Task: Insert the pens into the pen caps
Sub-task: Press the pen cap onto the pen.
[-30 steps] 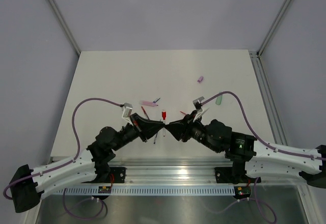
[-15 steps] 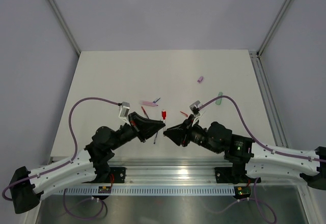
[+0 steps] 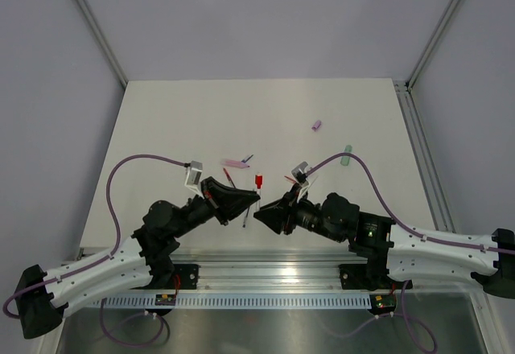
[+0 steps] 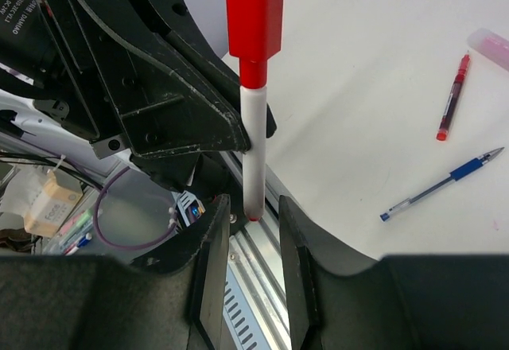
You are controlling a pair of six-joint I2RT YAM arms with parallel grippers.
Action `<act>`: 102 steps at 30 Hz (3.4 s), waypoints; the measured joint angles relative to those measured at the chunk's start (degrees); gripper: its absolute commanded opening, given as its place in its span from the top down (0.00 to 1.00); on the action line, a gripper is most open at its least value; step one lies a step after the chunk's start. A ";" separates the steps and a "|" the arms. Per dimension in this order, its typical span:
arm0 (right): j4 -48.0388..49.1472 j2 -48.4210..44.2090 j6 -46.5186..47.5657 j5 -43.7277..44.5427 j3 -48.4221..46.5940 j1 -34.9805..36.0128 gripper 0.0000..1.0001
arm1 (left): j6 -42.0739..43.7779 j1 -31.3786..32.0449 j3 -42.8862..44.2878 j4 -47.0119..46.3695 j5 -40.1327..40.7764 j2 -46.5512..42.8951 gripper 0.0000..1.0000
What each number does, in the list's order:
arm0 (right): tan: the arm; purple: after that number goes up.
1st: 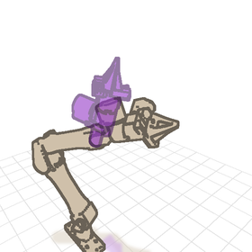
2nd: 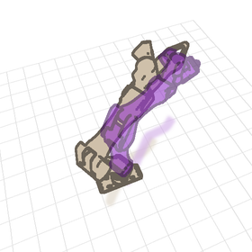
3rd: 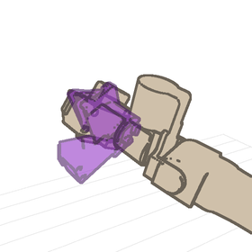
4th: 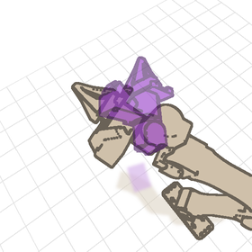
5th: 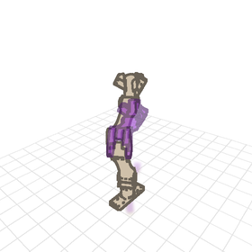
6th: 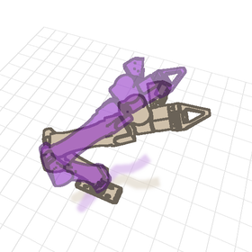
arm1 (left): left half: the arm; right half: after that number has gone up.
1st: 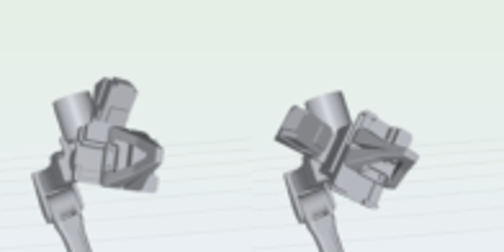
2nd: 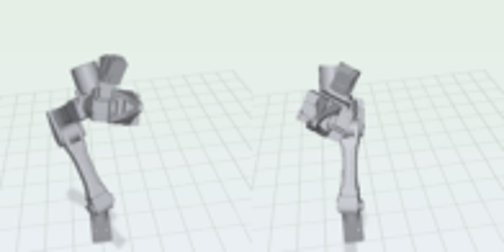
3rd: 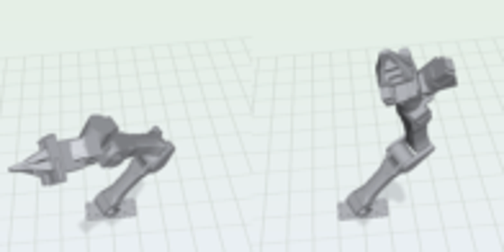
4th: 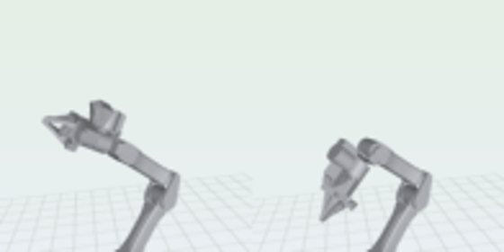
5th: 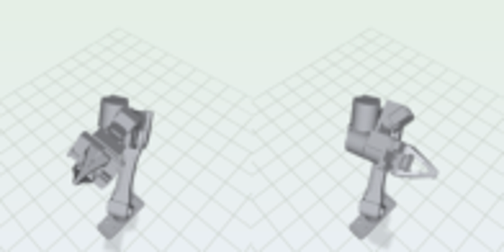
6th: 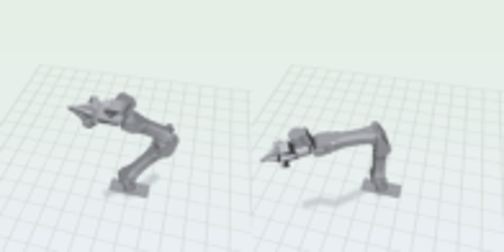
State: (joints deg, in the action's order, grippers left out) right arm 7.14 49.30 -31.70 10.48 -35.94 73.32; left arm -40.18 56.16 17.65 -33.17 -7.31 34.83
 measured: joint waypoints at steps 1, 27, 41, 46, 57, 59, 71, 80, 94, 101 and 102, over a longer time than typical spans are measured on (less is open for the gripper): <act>0.09 0.00 0.02 -0.02 0.07 0.00 0.63 | -0.13 0.00 0.00 0.04 0.00 0.02 1.00; 1.99 1.55 2.12 -0.09 0.11 0.00 1.00 | -0.85 -0.22 0.35 1.03 -0.28 -0.52 0.82; 2.03 2.25 2.64 -0.11 0.11 0.00 1.00 | -1.81 -0.26 0.35 3.52 -2.67 -0.48 0.66; 2.10 2.34 2.64 -0.70 0.11 0.00 1.00 | -1.88 -0.26 0.35 3.50 -3.32 0.59 0.67; 3.37 3.04 2.32 -1.29 0.11 0.00 0.95 | -1.62 -0.35 0.76 3.54 -3.58 1.46 1.00; 3.48 2.93 2.05 -1.31 0.11 0.00 0.82 | -1.62 -0.35 0.76 3.61 -3.43 1.20 1.00; -1.77 -5.07 -0.13 -1.49 0.92 -0.04 0.25 | 3.56 -0.26 1.55 6.95 -1.95 0.55 1.00; -13.00 -7.96 0.90 0.74 -10.32 -4.39 0.22 | 10.43 -0.26 1.62 7.72 -1.68 2.14 1.00; -24.13 13.70 2.16 12.31 -29.38 -5.75 0.23 | 14.84 -0.26 1.60 8.52 4.02 2.89 1.00; -24.20 15.93 2.01 11.91 -29.40 -5.77 0.33 | 14.84 -0.26 1.51 9.60 5.05 2.89 1.00; -24.17 16.02 1.99 11.91 -29.40 -5.77 0.34 | 14.84 -0.26 1.49 9.62 5.05 2.89 1.00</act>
State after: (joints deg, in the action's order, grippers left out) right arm -17.04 65.32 -29.71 22.39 -65.34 67.55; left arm -25.34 55.90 19.14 -23.55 -2.26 37.71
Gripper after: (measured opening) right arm 0.688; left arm 0.046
